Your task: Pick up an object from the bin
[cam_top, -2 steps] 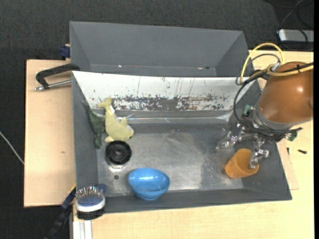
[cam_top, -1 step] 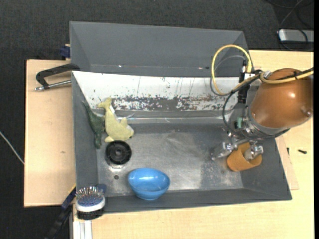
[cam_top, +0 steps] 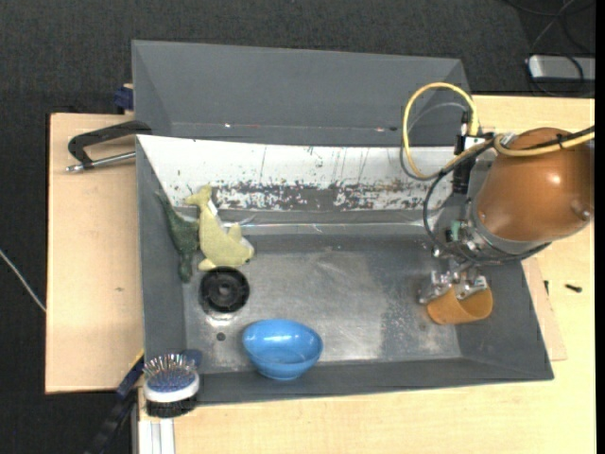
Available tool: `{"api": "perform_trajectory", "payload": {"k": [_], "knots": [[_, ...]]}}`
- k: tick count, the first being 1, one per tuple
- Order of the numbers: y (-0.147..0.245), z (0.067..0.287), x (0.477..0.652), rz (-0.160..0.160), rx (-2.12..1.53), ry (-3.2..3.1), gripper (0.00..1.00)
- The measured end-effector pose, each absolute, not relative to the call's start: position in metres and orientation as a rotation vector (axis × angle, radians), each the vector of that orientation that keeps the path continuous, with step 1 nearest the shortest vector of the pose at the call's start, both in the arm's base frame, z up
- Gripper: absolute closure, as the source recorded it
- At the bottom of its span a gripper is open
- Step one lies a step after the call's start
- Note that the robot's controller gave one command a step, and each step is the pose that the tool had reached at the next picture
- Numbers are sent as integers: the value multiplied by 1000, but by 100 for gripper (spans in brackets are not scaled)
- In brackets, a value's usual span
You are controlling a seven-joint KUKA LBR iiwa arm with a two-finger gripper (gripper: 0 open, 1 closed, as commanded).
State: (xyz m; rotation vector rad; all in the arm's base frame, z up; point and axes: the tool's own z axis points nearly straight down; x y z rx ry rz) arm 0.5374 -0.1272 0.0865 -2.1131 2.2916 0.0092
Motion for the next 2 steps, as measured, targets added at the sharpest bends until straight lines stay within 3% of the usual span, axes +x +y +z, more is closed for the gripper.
{"api": "perform_trajectory", "payload": {"k": [1, 2], "knots": [[-119, 255, 537, -15, -2134, 2292, 100], [-104, 205, 549, 6, -1975, 2442, 100]]}}
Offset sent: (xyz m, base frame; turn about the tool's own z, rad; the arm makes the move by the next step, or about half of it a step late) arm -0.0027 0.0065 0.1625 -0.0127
